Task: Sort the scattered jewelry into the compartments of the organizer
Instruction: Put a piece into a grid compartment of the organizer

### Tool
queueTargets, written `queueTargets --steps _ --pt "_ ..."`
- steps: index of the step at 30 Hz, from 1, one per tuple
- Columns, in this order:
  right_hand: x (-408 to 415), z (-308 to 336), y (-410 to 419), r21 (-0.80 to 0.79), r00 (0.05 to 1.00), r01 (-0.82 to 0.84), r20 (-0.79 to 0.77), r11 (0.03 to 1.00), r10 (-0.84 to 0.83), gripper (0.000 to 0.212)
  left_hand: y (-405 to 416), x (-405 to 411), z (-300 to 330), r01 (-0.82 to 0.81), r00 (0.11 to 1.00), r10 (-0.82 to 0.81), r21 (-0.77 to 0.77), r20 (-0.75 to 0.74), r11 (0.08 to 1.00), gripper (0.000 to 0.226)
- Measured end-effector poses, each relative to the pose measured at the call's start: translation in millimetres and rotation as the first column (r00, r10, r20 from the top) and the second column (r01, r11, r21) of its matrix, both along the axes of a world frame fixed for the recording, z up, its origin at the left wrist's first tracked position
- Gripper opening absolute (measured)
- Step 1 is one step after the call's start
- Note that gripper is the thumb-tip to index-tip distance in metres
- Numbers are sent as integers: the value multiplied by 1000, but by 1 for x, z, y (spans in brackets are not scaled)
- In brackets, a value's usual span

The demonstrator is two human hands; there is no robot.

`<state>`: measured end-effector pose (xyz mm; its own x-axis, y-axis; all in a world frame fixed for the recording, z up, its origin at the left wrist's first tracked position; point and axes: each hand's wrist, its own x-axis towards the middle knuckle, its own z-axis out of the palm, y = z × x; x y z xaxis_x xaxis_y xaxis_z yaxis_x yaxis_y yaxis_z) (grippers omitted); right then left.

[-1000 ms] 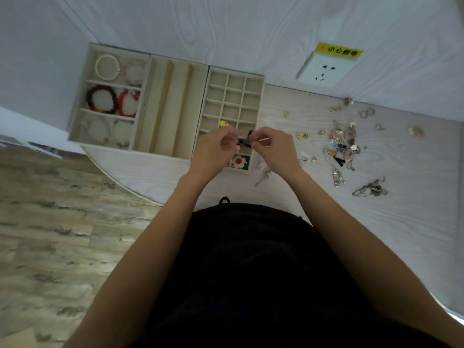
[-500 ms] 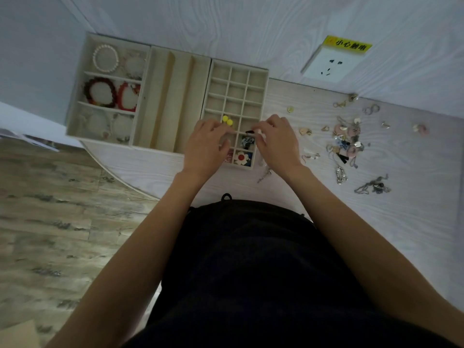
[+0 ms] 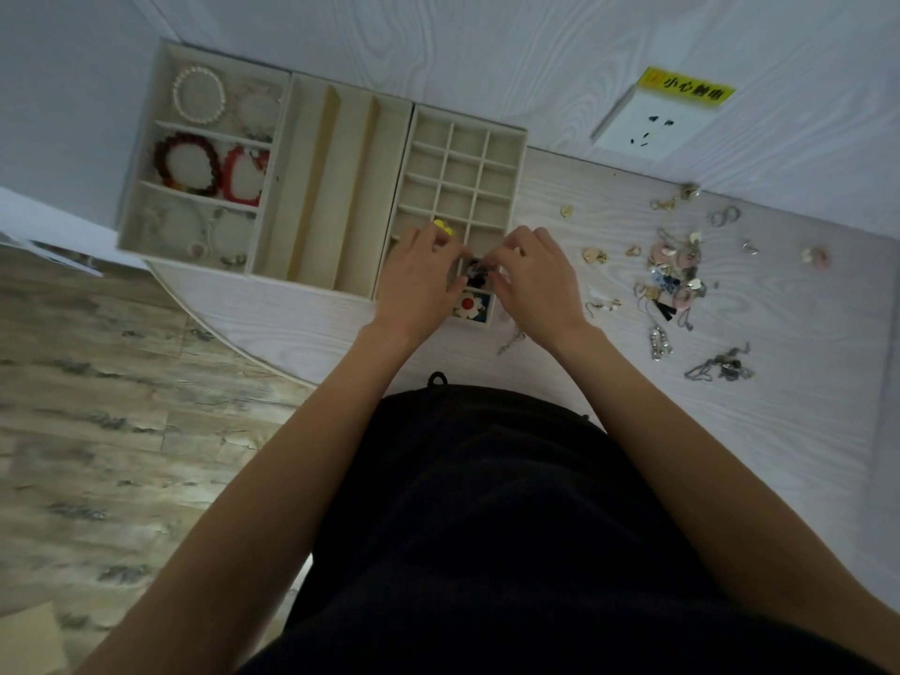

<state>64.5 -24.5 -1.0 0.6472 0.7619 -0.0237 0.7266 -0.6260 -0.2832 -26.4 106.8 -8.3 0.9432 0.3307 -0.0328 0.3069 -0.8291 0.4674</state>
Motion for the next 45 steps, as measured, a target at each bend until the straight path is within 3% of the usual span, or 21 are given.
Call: queueTargets --steps 5,10,16,23,30,36,40,45 --pt "0 0 -3 -42 999 -15 39 999 16 18 -3 3 4 91 996 -91 134 -10 987 16" --pt "-4 0 -5 -72 997 -60 51 996 64 24 -4 0 2 213 975 -177 321 -136 923 37" --pt "-7 -1 -9 -82 997 -39 68 996 45 39 1 -5 6 231 973 -218 351 -77 907 33" --pt "-10 -2 -8 -117 996 -25 87 993 35 40 4 -3 3 290 955 -241 387 -172 875 29" --pt "-12 -2 -14 -80 999 -6 49 997 10 30 7 -5 3 251 967 -247 347 -57 904 13" --pt "-13 -3 -10 -125 997 -42 62 991 50 34 11 -14 -3 153 988 -151 219 -25 964 34" --pt "-13 -1 -7 -134 995 -8 94 991 21 29 8 -18 -8 97 995 -101 156 18 983 26" --pt "-14 -2 -14 -65 1000 -3 -5 998 3 30 1 -17 -8 144 990 -142 120 -20 982 36"
